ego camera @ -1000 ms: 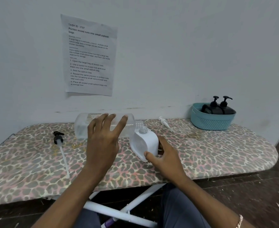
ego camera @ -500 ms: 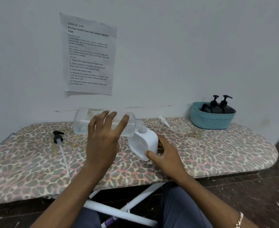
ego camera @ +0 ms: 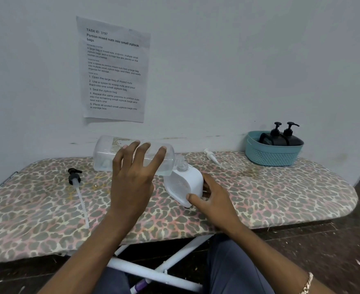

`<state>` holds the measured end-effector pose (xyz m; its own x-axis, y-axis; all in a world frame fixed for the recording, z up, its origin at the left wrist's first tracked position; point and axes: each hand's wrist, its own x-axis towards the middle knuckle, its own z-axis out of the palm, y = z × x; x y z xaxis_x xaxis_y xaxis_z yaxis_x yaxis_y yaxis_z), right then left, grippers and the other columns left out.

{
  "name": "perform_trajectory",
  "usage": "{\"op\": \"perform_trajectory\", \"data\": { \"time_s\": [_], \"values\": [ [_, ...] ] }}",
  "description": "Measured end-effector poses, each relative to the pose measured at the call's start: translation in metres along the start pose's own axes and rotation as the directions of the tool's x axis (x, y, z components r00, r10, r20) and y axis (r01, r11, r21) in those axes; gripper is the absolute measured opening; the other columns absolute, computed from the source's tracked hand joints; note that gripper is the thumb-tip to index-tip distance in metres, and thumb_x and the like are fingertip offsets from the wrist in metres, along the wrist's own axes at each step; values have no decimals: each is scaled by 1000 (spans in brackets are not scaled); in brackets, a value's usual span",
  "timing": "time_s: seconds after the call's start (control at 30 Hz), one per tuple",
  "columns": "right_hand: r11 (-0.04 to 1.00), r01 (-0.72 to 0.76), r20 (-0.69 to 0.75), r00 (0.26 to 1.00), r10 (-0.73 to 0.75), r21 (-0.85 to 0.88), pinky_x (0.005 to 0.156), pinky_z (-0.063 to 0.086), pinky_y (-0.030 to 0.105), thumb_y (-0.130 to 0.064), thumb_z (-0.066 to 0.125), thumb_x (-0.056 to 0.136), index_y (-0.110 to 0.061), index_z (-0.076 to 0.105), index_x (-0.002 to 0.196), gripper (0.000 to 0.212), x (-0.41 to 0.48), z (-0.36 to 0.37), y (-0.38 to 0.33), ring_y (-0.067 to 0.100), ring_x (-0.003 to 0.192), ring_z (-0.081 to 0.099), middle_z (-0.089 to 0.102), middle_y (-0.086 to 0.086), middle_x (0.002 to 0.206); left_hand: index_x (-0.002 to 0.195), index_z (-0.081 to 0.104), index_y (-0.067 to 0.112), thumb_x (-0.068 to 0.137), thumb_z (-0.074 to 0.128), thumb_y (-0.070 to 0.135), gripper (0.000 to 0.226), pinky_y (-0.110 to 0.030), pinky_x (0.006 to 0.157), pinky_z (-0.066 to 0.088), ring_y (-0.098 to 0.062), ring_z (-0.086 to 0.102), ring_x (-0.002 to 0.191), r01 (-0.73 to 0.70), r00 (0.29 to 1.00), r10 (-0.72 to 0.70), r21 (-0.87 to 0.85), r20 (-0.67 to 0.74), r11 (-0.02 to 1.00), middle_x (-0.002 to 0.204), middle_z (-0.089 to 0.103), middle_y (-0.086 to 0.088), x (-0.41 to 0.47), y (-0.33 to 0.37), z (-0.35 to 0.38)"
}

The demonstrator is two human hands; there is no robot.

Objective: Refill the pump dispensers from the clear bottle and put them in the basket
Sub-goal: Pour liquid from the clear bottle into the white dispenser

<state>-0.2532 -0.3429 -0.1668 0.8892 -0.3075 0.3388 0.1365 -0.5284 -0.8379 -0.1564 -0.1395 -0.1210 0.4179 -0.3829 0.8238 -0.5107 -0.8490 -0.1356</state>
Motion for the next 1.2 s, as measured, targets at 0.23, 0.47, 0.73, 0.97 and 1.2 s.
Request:
{"op": "perform_trajectory", "data": {
  "time_s": [0.23, 0.47, 0.73, 0.97, 1.2],
  "values": [
    [1000, 3, 3, 1000, -3, 13, 79, 52, 8, -28, 79, 87, -37, 54, 138, 58, 0, 0, 1, -2, 113, 62, 65, -17, 126, 143, 62, 23, 67, 64, -19, 87, -52, 112, 32, -40, 50, 134, 5, 1000, -5, -4, -8, 1000, 137, 62, -16, 1, 1, -1],
    [1000, 3, -1, 1000, -3, -1, 77, 49, 5, -27, 79, 87, -36, 54, 138, 58, 0, 0, 0, -10, 111, 59, 64, -18, 124, 143, 63, 23, 67, 64, -18, 85, -52, 112, 31, -39, 48, 135, 5, 1000, -5, -7, -6, 1000, 138, 62, -17, 0, 1, -1],
    [1000, 5, -2, 1000, -5, -17, 78, 50, 6, -29, 79, 87, -37, 53, 138, 58, 0, 1, 0, -10, 110, 58, 64, -19, 124, 142, 63, 23, 66, 65, -18, 86, -51, 112, 31, -38, 47, 135, 9, 1000, -9, -13, -2, 1000, 138, 62, -16, 1, 1, -1],
    [1000, 8, 2, 1000, -8, -14, 77, 49, 5, -27, 79, 87, -34, 54, 138, 58, -1, 0, -1, -15, 107, 58, 63, -23, 120, 141, 63, 22, 66, 64, -18, 86, -52, 112, 31, -39, 47, 135, 12, 1000, -12, -15, 1, 1000, 138, 62, -16, 0, 1, -1],
    [1000, 9, -1, 1000, -9, -11, 77, 49, 5, -27, 79, 86, -36, 55, 136, 56, -1, 0, -1, -13, 107, 59, 64, -22, 120, 141, 64, 22, 65, 64, -19, 85, -52, 110, 31, -39, 46, 136, 14, 1000, -14, -19, 8, 1000, 138, 61, -16, 0, 1, -1]
  ]
}}
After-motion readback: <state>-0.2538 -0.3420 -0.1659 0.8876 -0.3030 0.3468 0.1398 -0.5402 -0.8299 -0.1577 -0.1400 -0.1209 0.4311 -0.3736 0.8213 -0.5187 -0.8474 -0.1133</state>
